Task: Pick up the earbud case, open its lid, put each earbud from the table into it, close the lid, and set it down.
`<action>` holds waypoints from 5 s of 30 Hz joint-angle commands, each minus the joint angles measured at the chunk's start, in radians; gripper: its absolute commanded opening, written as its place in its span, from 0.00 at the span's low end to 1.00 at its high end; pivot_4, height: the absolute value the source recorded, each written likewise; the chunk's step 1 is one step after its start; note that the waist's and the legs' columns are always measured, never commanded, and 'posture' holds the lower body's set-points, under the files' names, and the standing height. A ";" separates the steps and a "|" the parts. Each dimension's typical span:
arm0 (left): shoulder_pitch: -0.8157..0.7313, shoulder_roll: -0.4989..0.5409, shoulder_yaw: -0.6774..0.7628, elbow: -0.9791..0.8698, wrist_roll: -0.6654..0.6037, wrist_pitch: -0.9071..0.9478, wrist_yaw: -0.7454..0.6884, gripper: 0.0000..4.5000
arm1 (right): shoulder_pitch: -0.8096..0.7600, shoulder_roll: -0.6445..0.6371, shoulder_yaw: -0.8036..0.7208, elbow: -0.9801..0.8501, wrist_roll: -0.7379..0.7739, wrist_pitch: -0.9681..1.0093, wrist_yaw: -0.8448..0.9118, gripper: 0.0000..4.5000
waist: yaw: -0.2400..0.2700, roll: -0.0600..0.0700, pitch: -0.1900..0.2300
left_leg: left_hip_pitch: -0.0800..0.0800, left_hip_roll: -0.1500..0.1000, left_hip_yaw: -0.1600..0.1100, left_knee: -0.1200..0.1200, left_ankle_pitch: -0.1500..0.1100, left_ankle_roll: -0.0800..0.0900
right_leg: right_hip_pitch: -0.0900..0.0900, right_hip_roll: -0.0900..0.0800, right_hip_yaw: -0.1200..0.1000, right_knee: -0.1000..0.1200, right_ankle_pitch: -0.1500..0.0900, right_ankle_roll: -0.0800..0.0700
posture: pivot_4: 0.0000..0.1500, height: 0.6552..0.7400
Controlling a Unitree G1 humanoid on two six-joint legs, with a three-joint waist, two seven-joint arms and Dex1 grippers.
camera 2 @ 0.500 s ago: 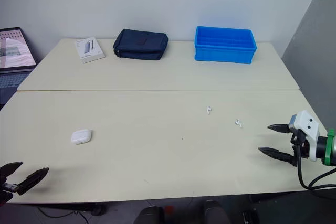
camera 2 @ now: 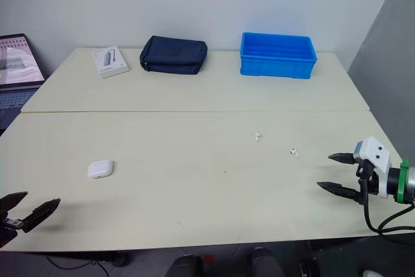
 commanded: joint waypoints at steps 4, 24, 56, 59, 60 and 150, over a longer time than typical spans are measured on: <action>0.009 0.009 0.056 -0.001 -0.013 0.005 0.004 0.99 | -0.013 0.001 -0.014 -0.011 -0.001 -0.026 0.001 1.00 | 0.000 0.000 0.000 | 0.000 0.000 0.000 0.000 0.000 0.000 | 0.000 0.000 0.000 0.000 0.000 0.000 | 1.00 0.86; -0.126 -0.314 -0.147 -0.288 -0.058 0.188 0.410 0.99 | -0.345 0.039 0.165 -0.171 0.168 0.212 0.004 1.00 | 0.001 -0.001 0.000 | 0.000 -0.001 -0.002 0.003 0.000 0.000 | 0.002 0.000 0.001 0.001 0.004 0.006 | 1.00 0.86; -0.446 -0.313 -0.398 0.039 0.132 0.203 0.512 0.86 | -0.661 0.239 0.397 -0.140 0.127 0.221 0.060 1.00 | 0.009 0.006 -0.004 | -0.002 -0.002 -0.002 0.010 0.001 0.003 | 0.002 0.001 0.001 0.001 0.010 0.008 | 1.00 0.86; -0.443 -0.291 -0.411 0.044 0.140 0.227 0.500 0.66 | -0.651 0.239 0.396 -0.147 0.127 0.220 0.057 1.00 | 0.008 0.006 -0.004 | -0.003 -0.002 -0.001 0.010 0.001 0.003 | 0.002 0.000 0.002 0.001 0.010 0.009 | 1.00 0.86; -0.442 -0.284 -0.414 0.046 0.143 0.231 0.497 0.62 | -0.648 0.238 0.396 -0.148 0.126 0.220 0.056 1.00 | 0.008 0.006 -0.004 | -0.003 -0.002 -0.001 0.010 0.001 0.003 | 0.002 0.000 0.002 0.001 0.010 0.009 | 1.00 0.86; -1.022 -0.233 -1.160 -0.095 0.099 0.210 -0.291 1.00 | -0.706 0.065 0.706 -0.397 0.104 0.629 -0.185 0.17 | 0.002 0.006 0.001 | -0.031 0.000 -0.005 0.020 -0.005 0.013 | -0.018 0.005 0.001 -0.003 0.012 0.013 | 1.00 0.86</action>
